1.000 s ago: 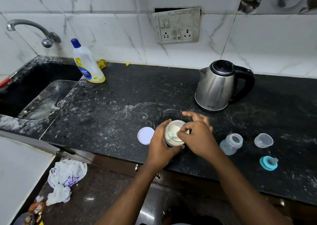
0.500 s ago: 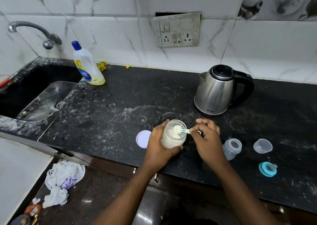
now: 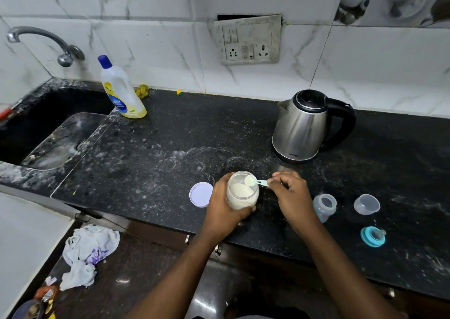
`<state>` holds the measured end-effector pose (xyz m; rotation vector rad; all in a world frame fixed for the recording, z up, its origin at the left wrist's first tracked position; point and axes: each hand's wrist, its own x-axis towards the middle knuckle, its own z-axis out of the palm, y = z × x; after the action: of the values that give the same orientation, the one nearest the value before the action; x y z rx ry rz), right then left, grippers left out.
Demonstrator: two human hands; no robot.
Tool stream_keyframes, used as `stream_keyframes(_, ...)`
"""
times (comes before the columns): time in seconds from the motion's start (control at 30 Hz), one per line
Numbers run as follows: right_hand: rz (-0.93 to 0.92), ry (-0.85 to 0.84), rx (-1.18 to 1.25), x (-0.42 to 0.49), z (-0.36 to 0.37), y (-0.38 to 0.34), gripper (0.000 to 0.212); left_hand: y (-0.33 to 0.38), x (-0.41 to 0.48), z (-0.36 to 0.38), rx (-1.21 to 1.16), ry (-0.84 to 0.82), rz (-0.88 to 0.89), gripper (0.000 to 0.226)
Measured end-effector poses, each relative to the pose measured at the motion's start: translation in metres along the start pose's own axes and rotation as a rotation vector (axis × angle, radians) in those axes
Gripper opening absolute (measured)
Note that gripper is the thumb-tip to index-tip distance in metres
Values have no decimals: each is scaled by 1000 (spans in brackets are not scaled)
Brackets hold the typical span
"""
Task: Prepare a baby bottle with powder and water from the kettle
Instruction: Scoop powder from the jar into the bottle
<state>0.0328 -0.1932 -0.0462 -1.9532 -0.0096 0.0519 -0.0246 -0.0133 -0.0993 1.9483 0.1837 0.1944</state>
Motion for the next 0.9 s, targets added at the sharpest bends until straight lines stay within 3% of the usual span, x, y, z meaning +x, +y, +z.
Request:
stream_keyframes(0.23,269,-92,259,2,-13,-9,20,-11,-4,1,-25,-18,-57,93)
stream_keyframes(0.33,310,-132,324,5,-22,-14,20,-4,-8,2,-21,21,-59,120)
stream_keyframes(0.4,309,-130,378,5,-28,-15,23,4,-18,2,37,145,-27,139)
stream_keyframes(0.5,308,-109,458,5,-45,-19,26,30,-31,5,48,405,167,119)
stream_keyframes(0.57,290,-90,487,8,-65,-22,27,53,-31,15,20,465,351,98)
stream_keyframes(0.7,246,-21,470,6,-110,-18,19,90,-22,52,-5,307,569,65)
stream_keyframes(0.8,251,66,477,-1,-139,-8,17,98,-17,88,23,73,457,66)
stream_keyframes(0.9,262,124,453,-9,-164,4,18,92,-9,123,92,-161,250,81)
